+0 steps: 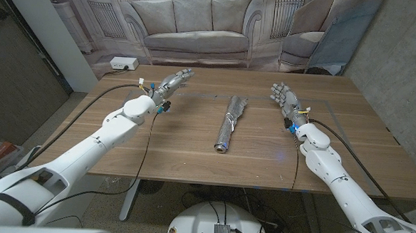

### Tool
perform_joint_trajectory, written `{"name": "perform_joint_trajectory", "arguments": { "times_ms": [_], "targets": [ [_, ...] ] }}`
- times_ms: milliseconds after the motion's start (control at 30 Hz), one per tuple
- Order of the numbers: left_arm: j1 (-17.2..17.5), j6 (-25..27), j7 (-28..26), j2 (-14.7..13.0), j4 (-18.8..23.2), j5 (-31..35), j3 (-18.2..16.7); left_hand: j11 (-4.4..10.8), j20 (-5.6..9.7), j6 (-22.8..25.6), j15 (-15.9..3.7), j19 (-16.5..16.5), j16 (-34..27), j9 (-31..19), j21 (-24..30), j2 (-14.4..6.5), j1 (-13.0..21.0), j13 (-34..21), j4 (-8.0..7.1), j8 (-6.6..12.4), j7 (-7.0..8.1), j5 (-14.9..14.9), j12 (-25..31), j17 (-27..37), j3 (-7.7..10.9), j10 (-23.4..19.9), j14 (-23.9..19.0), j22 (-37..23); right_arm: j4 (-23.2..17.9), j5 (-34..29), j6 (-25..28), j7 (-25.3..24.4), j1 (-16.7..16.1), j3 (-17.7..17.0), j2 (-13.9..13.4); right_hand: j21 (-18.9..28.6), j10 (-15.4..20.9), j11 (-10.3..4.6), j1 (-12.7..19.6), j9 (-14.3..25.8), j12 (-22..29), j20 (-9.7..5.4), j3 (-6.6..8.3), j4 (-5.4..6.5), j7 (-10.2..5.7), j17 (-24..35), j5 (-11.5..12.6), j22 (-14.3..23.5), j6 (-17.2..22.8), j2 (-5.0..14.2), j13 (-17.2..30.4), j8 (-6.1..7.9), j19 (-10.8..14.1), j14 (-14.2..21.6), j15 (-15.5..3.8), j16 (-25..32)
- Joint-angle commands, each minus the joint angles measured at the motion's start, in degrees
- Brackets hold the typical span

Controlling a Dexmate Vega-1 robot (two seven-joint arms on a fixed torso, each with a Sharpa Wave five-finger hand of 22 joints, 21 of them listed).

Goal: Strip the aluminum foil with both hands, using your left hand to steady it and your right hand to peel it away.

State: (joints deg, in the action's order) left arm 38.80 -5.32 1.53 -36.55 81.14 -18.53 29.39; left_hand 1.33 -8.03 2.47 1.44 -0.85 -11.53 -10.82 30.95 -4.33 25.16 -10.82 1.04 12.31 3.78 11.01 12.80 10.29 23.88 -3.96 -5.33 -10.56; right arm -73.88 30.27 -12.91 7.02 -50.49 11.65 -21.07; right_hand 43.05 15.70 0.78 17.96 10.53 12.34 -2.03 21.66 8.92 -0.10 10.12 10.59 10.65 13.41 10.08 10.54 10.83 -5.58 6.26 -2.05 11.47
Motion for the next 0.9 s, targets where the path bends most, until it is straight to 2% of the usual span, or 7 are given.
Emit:
{"name": "perform_joint_trajectory", "arguments": {
  "times_ms": [33,133,300,500,533,600,900],
  "targets": [
    [-3.16,2.87,1.63,-1.92,2.48,4.73,2.91,0.11,-0.61,0.0,-0.03,-0.31,-0.3,-0.07,-0.12,0.42,0.89,-0.26,0.72,0.17,-0.02,-0.08,0.16,0.27,0.16,-0.51,-0.16,-0.28,0.47,-0.07,-0.93,0.53,-0.39,-0.43,0.64,0.45,0.74,0.15,-0.45,0.3,0.38,-5.05,0.03,-0.31,0.23,0.16,-0.16,0.15,0.5,0.09,0.18,0.29,0.32,0.38,-0.6,0.19],
    [-3.75,3.12,0.74,-2.52,3.42,7.47,3.81,0.34,-0.65,-0.03,-0.07,-0.35,-0.24,-0.08,-0.2,0.62,1.18,-0.27,0.99,0.11,-0.01,-0.09,0.05,0.29,0.16,-0.34,-0.1,-0.29,0.54,-0.07,-1.07,0.54,-0.43,-0.47,0.79,0.45,0.8,0.26,-0.49,0.3,0.39,-5.03,0.01,-0.35,0.24,0.15,-0.17,0.15,0.49,0.09,0.18,0.28,0.36,0.42,-0.59,0.19],
    [-5.44,4.6,2.34,-3.76,4.99,10.6,5.48,0.19,-0.35,-0.21,-0.3,-0.3,-0.1,-0.1,-0.28,1.04,1.69,-0.29,1.46,-0.02,-0.13,-0.12,-0.08,0.3,0.13,-0.18,0.14,-0.3,0.71,-0.03,-1.42,0.54,-0.5,-0.58,1.07,0.44,0.86,0.13,-0.58,0.31,0.4,-5.04,-0.03,-0.44,0.23,0.14,-0.18,0.13,0.53,0.11,0.18,0.29,0.42,0.53,-0.64,0.2],
    [-7.1,5.45,3.57,-5.18,6.62,14.83,7.21,-0.29,1.07,-0.52,-1.01,-0.34,0.23,-0.14,-0.5,1.86,2.69,-0.32,2.39,-0.25,-0.44,-0.12,-0.33,0.32,0.05,0.14,0.87,-0.3,0.95,-0.03,-1.79,0.5,-0.58,-0.66,1.35,0.42,0.95,0.14,-0.67,0.31,0.42,-5.04,-0.06,-0.53,0.26,0.13,-0.19,0.12,0.62,0.14,0.18,0.3,0.47,0.59,-0.62,0.18],
    [-7.3,5.77,3.96,-5.38,7.01,15.11,7.32,-0.52,1.96,-0.63,-1.24,-0.44,0.31,-0.15,-0.62,2.19,3.09,-0.33,2.75,-0.33,-0.48,-0.1,-0.44,0.33,0.01,0.32,1.09,-0.31,1.03,0.0,-1.87,0.54,-0.58,-0.67,1.4,0.42,0.99,0.19,-0.68,0.31,0.43,-5.04,-0.07,-0.54,0.29,0.13,-0.19,0.12,0.66,0.14,0.18,0.32,0.48,0.61,-0.55,0.19],
    [-7.98,6.68,4.15,-6.2,8.43,17.45,8.03,-0.69,2.19,-0.81,-1.51,-0.42,0.39,-0.16,-0.67,2.42,3.36,-0.34,3.0,-0.43,-0.53,-0.09,-0.53,0.33,-0.03,0.46,1.3,-0.31,1.2,0.04,-2.04,0.59,-0.56,-0.7,1.53,0.43,1.03,0.23,-0.69,0.31,0.44,-5.05,-0.07,-0.56,0.27,0.13,-0.19,0.12,0.68,0.16,0.18,0.32,0.52,0.66,-0.56,0.2],
    [-7.73,7.87,3.63,-6.21,10.57,19.34,8.4,-0.53,2.84,-1.19,-1.93,-0.36,0.48,-0.19,-0.85,3.38,4.16,-0.37,3.79,-0.63,-0.3,-0.02,-0.64,0.35,-0.31,0.58,1.71,-0.34,1.61,0.05,-2.55,0.58,-0.54,-0.77,1.83,0.4,1.18,0.21,-0.81,0.32,0.47,-5.08,-0.1,-0.67,0.34,0.11,-0.2,0.11,0.93,0.21,0.19,0.39,0.6,0.81,-0.57,0.19]
  ]
}}
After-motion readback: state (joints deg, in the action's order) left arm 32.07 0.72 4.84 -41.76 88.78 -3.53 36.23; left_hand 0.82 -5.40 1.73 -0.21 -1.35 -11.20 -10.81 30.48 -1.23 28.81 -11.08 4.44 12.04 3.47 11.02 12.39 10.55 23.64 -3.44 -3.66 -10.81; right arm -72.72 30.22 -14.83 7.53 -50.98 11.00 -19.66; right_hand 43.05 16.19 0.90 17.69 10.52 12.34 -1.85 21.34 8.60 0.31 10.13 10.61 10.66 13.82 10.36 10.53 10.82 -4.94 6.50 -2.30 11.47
